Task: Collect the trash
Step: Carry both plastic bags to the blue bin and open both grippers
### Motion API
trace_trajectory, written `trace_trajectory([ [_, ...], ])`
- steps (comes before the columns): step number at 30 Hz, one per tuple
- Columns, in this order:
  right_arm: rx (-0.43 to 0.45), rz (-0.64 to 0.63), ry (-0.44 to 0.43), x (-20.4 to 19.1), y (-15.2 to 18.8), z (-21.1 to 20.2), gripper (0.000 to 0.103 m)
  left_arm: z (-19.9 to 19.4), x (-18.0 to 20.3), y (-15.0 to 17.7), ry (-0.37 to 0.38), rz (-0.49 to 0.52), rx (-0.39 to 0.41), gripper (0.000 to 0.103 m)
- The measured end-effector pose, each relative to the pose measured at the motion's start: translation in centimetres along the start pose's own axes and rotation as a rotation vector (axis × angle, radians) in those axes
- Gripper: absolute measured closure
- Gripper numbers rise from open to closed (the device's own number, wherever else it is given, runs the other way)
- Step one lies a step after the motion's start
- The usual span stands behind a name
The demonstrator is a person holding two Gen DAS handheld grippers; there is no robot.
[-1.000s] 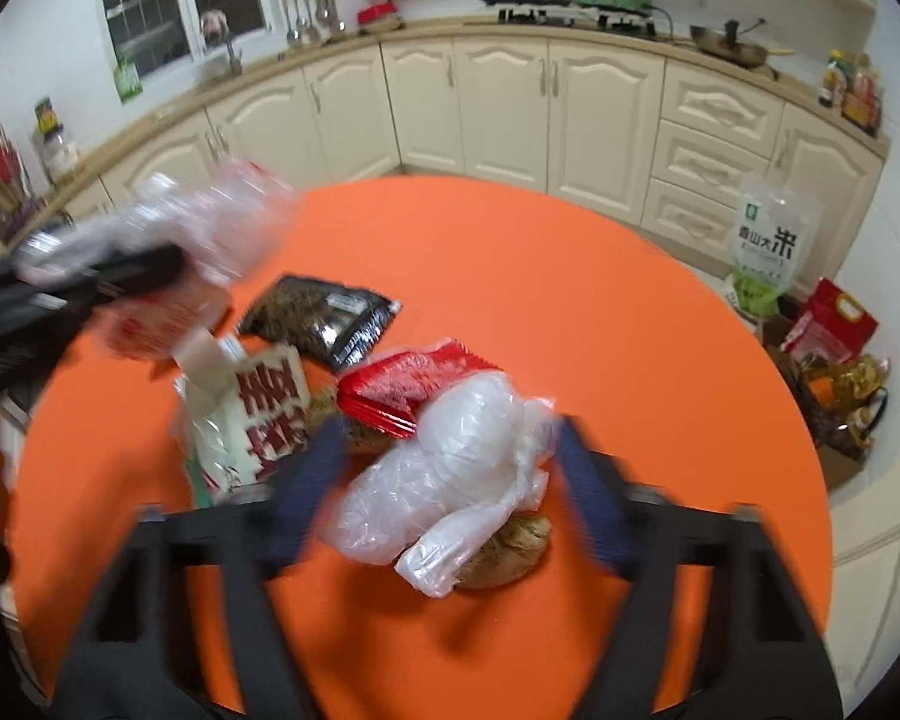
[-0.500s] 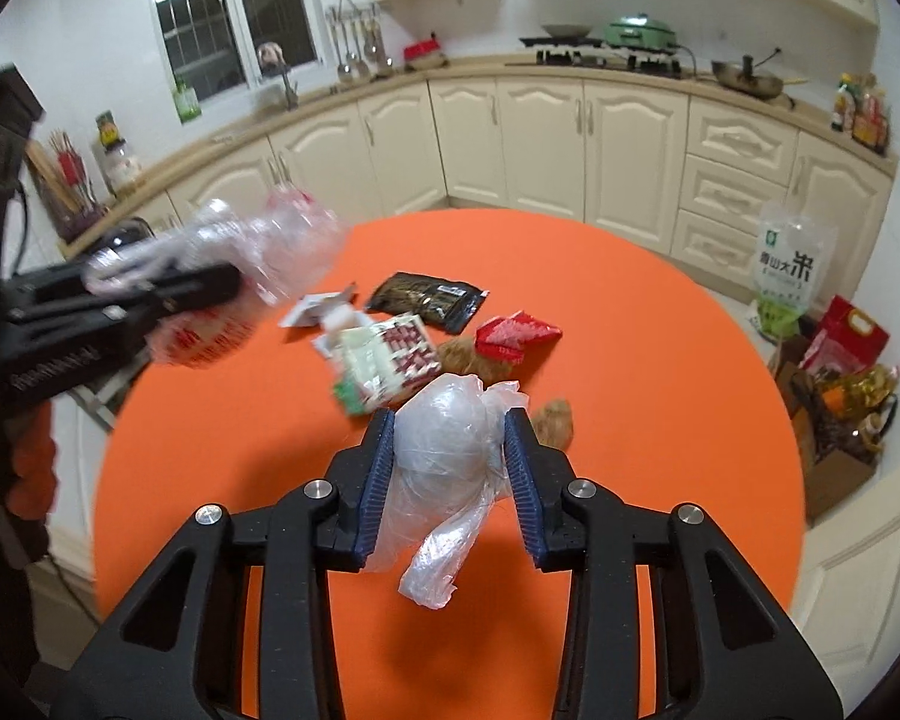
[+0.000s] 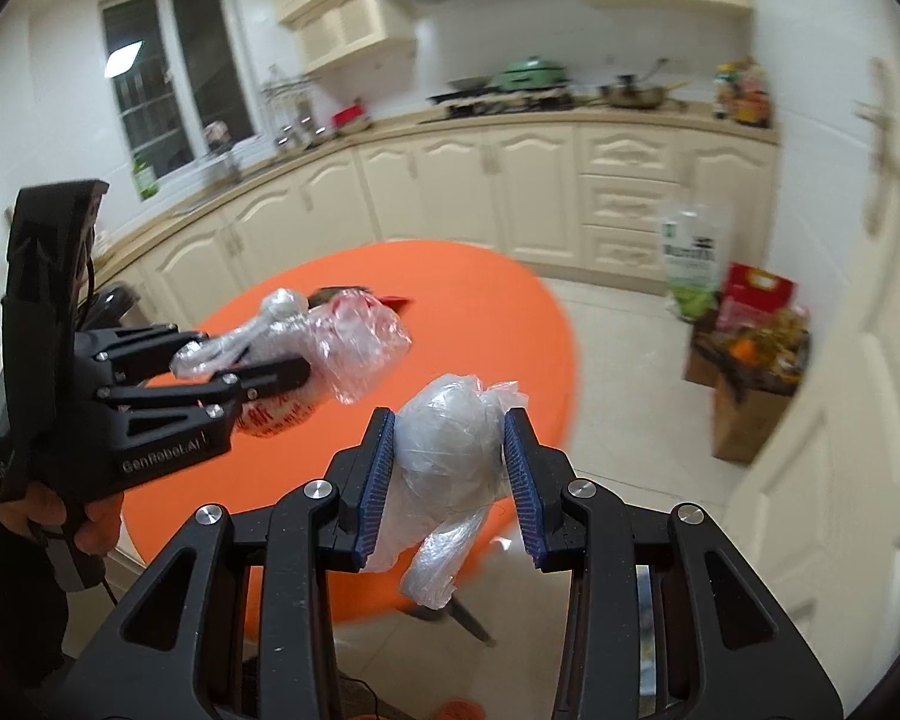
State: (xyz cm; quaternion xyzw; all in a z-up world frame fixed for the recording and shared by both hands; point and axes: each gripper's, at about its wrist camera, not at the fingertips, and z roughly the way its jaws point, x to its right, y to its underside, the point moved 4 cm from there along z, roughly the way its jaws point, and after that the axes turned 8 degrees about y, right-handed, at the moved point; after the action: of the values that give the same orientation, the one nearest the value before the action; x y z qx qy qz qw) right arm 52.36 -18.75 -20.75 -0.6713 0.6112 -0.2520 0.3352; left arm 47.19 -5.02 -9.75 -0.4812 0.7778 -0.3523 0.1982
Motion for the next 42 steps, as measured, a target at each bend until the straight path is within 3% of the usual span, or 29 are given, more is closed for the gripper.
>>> trace_trajectory([
  [6,-0.008,0.080,0.095,7.8,2.8,-2.6,0.068,5.0,6.1,-1.2,0.077,0.073,-0.038,0.076],
  [16,-0.036,0.151,0.197,16.1,5.8,-2.3,0.068,14.5,13.0,-3.2,0.150,0.152,-0.139,0.076],
  [25,-0.066,0.184,0.245,19.7,8.0,-1.2,0.068,22.0,17.0,-5.2,0.175,0.211,-0.192,0.075],
  [31,-0.076,0.192,0.256,20.8,9.0,-0.6,0.068,24.9,18.5,-5.3,0.185,0.226,-0.213,0.074],
  [34,-0.078,0.199,0.260,21.4,9.3,-0.4,0.068,25.8,18.9,-5.2,0.185,0.238,-0.222,0.065],
  [39,-0.081,0.208,0.262,21.3,9.5,-0.2,0.068,26.4,19.0,-5.1,0.135,0.263,-0.195,0.038],
  [42,-0.079,0.216,0.256,21.3,9.4,-0.3,0.068,26.7,19.0,-4.9,0.141,0.257,-0.193,0.036],
])
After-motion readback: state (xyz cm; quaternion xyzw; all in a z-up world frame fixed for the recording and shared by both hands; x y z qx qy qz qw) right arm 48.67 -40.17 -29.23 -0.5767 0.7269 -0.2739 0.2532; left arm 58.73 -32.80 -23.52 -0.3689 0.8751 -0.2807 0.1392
